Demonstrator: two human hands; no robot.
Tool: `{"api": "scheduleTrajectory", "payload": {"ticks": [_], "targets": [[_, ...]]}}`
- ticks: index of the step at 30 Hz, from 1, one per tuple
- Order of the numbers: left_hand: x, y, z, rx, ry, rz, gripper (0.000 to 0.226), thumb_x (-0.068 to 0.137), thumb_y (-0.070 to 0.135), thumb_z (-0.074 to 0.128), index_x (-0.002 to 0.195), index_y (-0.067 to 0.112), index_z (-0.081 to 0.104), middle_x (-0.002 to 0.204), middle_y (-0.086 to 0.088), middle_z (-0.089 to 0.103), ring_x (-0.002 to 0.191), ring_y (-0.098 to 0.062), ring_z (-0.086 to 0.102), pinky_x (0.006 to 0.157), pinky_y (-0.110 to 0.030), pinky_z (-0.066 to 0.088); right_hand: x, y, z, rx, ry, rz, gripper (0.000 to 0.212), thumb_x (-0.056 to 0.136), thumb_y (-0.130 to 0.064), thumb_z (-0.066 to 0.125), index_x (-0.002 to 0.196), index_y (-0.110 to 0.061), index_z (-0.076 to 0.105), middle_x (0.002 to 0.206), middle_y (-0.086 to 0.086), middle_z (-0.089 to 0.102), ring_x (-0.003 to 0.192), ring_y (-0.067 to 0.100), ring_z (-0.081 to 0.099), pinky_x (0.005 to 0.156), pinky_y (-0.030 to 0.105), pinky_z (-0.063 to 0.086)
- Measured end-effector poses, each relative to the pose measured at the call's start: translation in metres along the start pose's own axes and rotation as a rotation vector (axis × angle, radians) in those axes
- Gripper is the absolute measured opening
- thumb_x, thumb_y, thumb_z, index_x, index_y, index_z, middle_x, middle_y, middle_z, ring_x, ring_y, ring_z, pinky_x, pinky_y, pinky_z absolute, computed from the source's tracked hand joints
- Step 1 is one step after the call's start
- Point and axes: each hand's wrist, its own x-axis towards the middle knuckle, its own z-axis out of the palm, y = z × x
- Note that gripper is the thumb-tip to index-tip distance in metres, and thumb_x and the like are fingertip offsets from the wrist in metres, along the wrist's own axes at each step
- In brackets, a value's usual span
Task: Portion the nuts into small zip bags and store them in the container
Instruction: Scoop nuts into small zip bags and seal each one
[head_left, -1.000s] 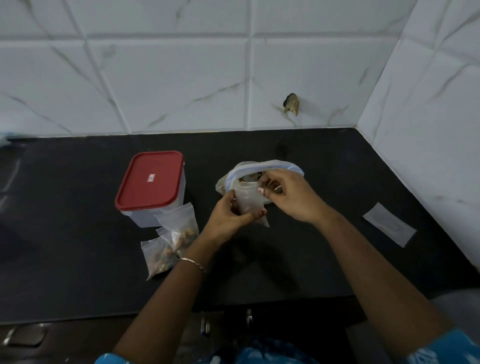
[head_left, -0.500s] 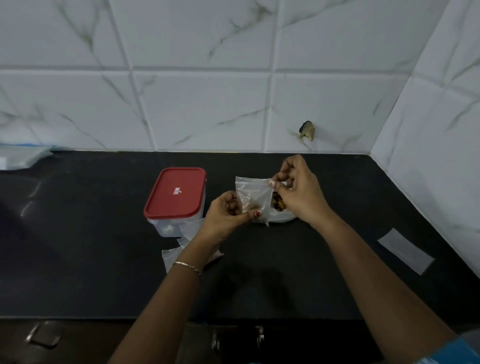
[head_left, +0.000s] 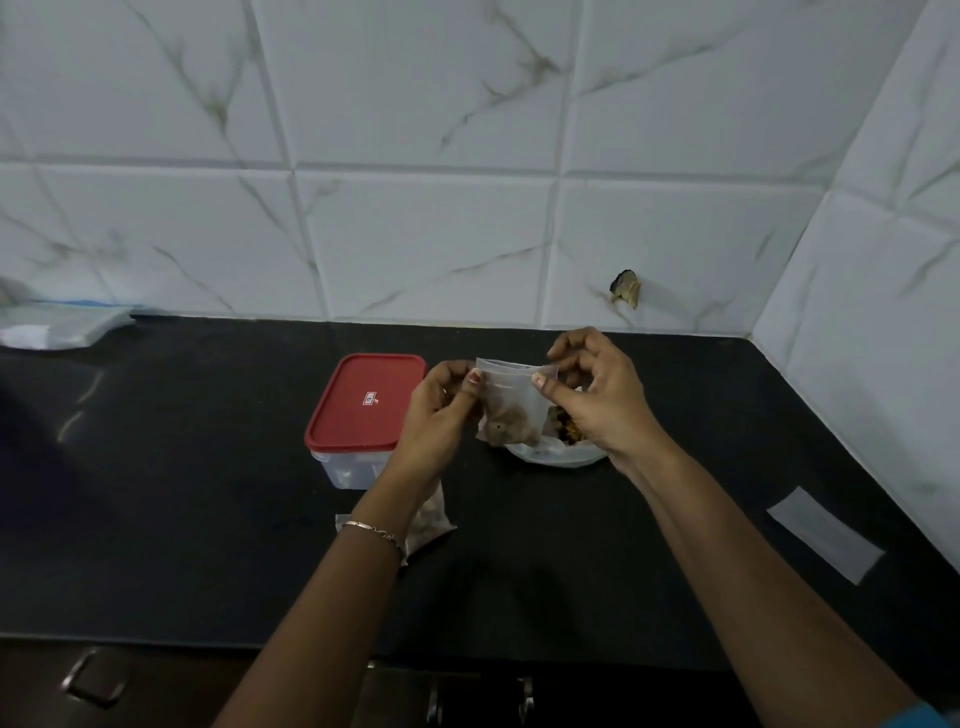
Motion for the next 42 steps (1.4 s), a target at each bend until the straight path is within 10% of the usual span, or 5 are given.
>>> {"api": "scheduleTrajectory", "payload": {"ticks": [8,23,31,42], "targets": [[0.0,0.01,0.011,-0.052,0.053,0.047,0.007,0.096,0.011,0.057,0.099,0.008,0.062,0.082,-0.003,0.063,0.076,-0.015,0.06,0.065,-0.027,0.052,-0.003,0.003,-0.002,0.07,-0.042,0.102,0.017,0.086,-0.016,0.072,0.102,-0.015,0.069,0.094,-0.004,0.066,0.075,-0.009,0.058,0.062,0.013,0.05],[0.0,0.012,0.03,0.032,0.011,0.103,0.016,0.094,0.011,0.06,0.101,-0.002,0.065,0.079,0.0,0.07,0.074,-0.009,0.066,0.065,-0.023,0.054,-0.008,0.002,0.0,0.104,0.067,0.099,0.012,0.084,-0.017,0.074,0.094,-0.012,0.071,0.098,-0.001,0.069,0.088,0.005,0.064,0.069,0.009,0.049],[-0.011,0.008,0.032,0.102,0.042,0.074,0.018,0.093,0.02,0.062,0.101,0.005,0.067,0.084,-0.006,0.068,0.078,-0.016,0.065,0.066,-0.027,0.054,-0.01,0.001,0.019,0.116,0.086,0.111,0.003,0.083,-0.018,0.075,0.082,-0.02,0.073,0.092,-0.002,0.07,0.096,0.012,0.066,0.088,0.032,0.054],[-0.014,0.004,0.033,0.129,0.151,0.057,0.014,0.094,0.016,0.06,0.099,0.005,0.066,0.085,-0.006,0.068,0.077,-0.014,0.065,0.063,-0.025,0.055,-0.008,0.006,0.023,-0.025,0.179,0.196,0.03,0.069,-0.039,0.084,0.067,-0.016,0.066,0.071,0.0,0.069,0.074,0.017,0.068,0.071,0.041,0.058]]}}
